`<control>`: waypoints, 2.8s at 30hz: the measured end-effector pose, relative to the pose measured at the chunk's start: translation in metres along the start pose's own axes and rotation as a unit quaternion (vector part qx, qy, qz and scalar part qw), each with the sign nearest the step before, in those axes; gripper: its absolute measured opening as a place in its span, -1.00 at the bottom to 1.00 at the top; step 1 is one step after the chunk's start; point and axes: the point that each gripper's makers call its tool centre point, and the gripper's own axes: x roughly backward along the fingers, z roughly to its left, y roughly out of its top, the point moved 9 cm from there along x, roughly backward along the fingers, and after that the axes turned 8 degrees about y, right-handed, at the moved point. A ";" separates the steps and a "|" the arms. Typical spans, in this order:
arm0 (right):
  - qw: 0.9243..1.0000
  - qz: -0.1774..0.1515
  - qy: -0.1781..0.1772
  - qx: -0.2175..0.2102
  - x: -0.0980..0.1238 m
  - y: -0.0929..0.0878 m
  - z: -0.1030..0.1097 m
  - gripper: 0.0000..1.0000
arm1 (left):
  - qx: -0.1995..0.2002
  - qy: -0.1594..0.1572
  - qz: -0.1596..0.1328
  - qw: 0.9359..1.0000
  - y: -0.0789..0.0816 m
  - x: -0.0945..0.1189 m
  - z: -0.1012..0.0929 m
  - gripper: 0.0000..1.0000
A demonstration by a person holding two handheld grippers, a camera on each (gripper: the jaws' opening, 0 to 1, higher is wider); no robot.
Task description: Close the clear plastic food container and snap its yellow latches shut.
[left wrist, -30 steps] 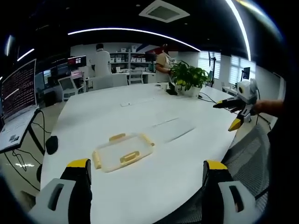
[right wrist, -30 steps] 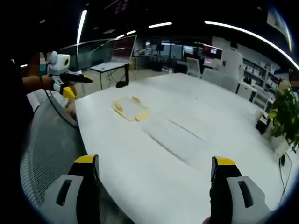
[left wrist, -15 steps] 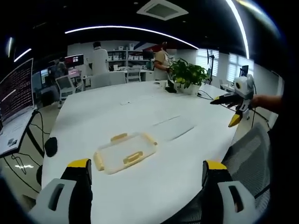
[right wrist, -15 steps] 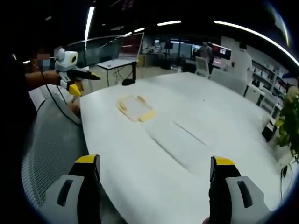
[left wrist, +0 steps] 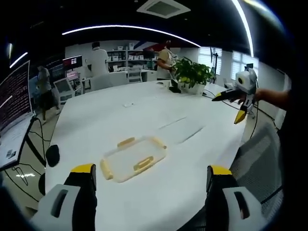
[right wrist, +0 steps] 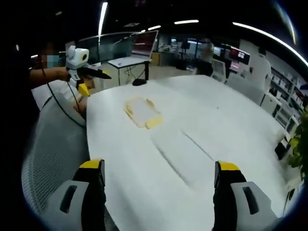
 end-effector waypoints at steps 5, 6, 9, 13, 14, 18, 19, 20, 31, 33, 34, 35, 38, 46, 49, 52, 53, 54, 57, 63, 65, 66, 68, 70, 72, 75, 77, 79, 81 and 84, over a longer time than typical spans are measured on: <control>1.000 0.003 0.011 0.011 -0.006 0.009 -0.010 0.81 | -0.003 -0.002 0.003 1.000 0.001 -0.004 0.006 0.82; 1.000 0.003 0.014 0.011 -0.007 0.011 -0.012 0.81 | -0.005 -0.002 0.005 1.000 0.001 -0.005 0.008 0.81; 1.000 0.007 0.023 0.019 -0.011 0.015 -0.016 0.79 | -0.013 -0.004 0.007 1.000 0.002 -0.007 0.012 0.78; 0.999 0.014 0.031 0.028 -0.017 0.019 -0.021 0.79 | -0.018 -0.004 0.008 1.000 0.003 -0.010 0.019 0.74; 0.999 0.014 0.034 0.030 -0.018 0.021 -0.022 0.79 | -0.019 -0.004 0.009 1.000 0.002 -0.011 0.020 0.73; 0.998 0.015 0.044 0.038 -0.024 0.026 -0.025 0.78 | -0.025 -0.004 0.016 1.000 0.001 -0.014 0.025 0.70; 0.998 0.017 0.047 0.040 -0.026 0.028 -0.026 0.77 | -0.027 -0.004 0.018 0.999 0.001 -0.015 0.027 0.69; 0.998 0.018 0.048 0.042 -0.027 0.029 -0.027 0.76 | -0.028 -0.004 0.018 0.999 0.001 -0.015 0.028 0.68; 0.996 0.020 0.072 0.057 -0.046 0.044 -0.035 0.72 | -0.044 -0.010 0.036 0.998 -0.004 -0.025 0.040 0.62; 0.995 0.023 0.076 0.061 -0.049 0.046 -0.037 0.70 | -0.046 -0.011 0.037 0.998 -0.004 -0.027 0.043 0.62; 0.995 0.024 0.077 0.063 -0.051 0.048 -0.038 0.69 | -0.047 -0.011 0.037 0.998 -0.004 -0.028 0.045 0.61; 0.994 0.026 0.080 0.064 -0.053 0.049 -0.039 0.69 | -0.049 -0.012 0.038 0.998 -0.004 -0.029 0.046 0.60; 0.994 0.028 0.087 0.067 -0.057 0.053 -0.041 0.68 | -0.058 -0.014 0.042 0.997 -0.004 -0.033 0.049 0.58; 0.990 0.040 0.104 0.088 -0.070 0.061 -0.046 0.60 | -0.082 -0.024 0.054 0.995 -0.006 -0.043 0.056 0.51; 0.989 0.046 0.109 0.094 -0.076 0.065 -0.048 0.59 | -0.089 -0.028 0.060 0.994 -0.007 -0.047 0.059 0.49; 0.987 0.050 0.115 0.102 -0.081 0.068 -0.049 0.55 | -0.096 -0.033 0.066 0.993 -0.007 -0.051 0.062 0.46; 0.987 0.051 0.116 0.103 -0.082 0.068 -0.049 0.55 | -0.098 -0.035 0.067 0.992 -0.007 -0.052 0.063 0.46; 0.986 0.053 0.117 0.104 -0.085 0.069 -0.050 0.55 | -0.100 -0.037 0.069 0.992 -0.008 -0.053 0.064 0.45; 0.984 0.060 0.121 0.113 -0.091 0.071 -0.051 0.51 | -0.106 -0.041 0.075 0.991 -0.008 -0.058 0.068 0.43; 0.980 0.073 0.130 0.130 -0.103 0.074 -0.052 0.46 | -0.122 -0.051 0.084 0.988 -0.009 -0.065 0.073 0.38; 0.980 0.076 0.131 0.132 -0.106 0.076 -0.052 0.46 | -0.129 -0.055 0.088 0.986 -0.009 -0.067 0.074 0.38; 0.979 0.078 0.132 0.134 -0.108 0.076 -0.052 0.45 | -0.131 -0.056 0.090 0.986 -0.009 -0.068 0.074 0.37; 0.978 0.080 0.135 0.137 -0.111 0.078 -0.053 0.43 | -0.137 -0.061 0.093 0.984 -0.009 -0.071 0.076 0.35; 0.977 0.081 0.137 0.139 -0.115 0.080 -0.053 0.42 | -0.143 -0.065 0.098 0.983 -0.010 -0.075 0.077 0.34; 0.976 0.084 0.140 0.141 -0.120 0.081 -0.054 0.39 | -0.151 -0.069 0.101 0.981 -0.010 -0.077 0.079 0.32; 0.976 0.086 0.142 0.142 -0.126 0.083 -0.054 0.37 | -0.162 -0.075 0.105 0.978 -0.009 -0.082 0.082 0.29; 0.975 0.089 0.144 0.144 -0.130 0.084 -0.054 0.36 | -0.169 -0.080 0.108 0.976 -0.009 -0.085 0.084 0.27; 0.974 0.092 0.148 0.147 -0.134 0.085 -0.053 0.33 | -0.176 -0.084 0.112 0.974 -0.009 -0.088 0.085 0.26; 0.973 0.095 0.150 0.150 -0.138 0.086 -0.051 0.32 | -0.184 -0.088 0.115 0.972 -0.009 -0.090 0.087 0.24; 0.971 0.101 0.154 0.153 -0.144 0.087 -0.051 0.29 | -0.187 -0.093 0.119 0.971 -0.009 -0.095 0.089 0.21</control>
